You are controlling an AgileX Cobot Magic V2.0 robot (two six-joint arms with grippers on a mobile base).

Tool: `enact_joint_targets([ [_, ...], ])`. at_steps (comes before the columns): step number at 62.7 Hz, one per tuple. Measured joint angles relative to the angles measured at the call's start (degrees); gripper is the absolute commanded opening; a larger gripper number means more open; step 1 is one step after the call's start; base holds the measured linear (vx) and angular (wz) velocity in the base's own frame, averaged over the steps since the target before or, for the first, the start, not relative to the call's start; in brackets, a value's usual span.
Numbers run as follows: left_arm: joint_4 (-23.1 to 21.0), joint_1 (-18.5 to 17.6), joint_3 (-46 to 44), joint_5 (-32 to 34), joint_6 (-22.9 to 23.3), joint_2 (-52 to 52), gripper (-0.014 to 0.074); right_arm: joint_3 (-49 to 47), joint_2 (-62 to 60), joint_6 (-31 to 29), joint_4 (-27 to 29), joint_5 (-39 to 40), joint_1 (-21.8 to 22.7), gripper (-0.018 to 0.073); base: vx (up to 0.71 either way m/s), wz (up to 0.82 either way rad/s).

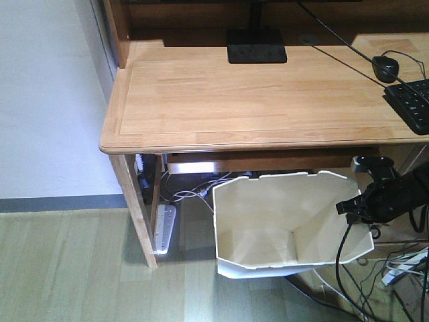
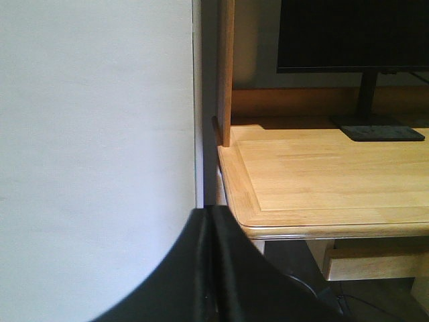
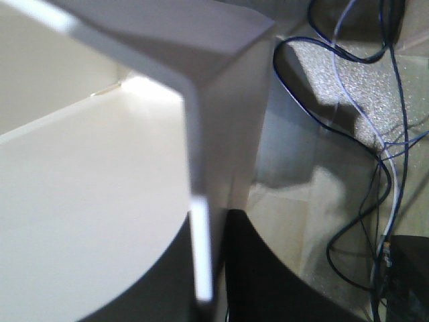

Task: Move trash bin to bedside with robot
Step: 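Lift the bin with the right gripper and pull it from under the desk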

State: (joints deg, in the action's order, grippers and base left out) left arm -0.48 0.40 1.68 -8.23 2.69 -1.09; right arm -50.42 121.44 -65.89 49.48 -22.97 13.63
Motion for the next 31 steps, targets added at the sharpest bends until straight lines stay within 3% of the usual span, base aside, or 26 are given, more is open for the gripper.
enact_joint_targets([
  [16, 0.0, 0.0, 0.0, 0.0, 0.0, 0.0, -0.0006, 7.7, -12.7, -0.6, 0.5, -1.2, -1.4, -0.0006, 0.0, 0.0],
  [31, 0.0, 0.0, 0.0, 0.0, 0.0, 0.0, -0.0006, 10.6, -15.8, -0.6, -0.2, -2.1, -1.4, -0.0006, 0.0, 0.0],
])
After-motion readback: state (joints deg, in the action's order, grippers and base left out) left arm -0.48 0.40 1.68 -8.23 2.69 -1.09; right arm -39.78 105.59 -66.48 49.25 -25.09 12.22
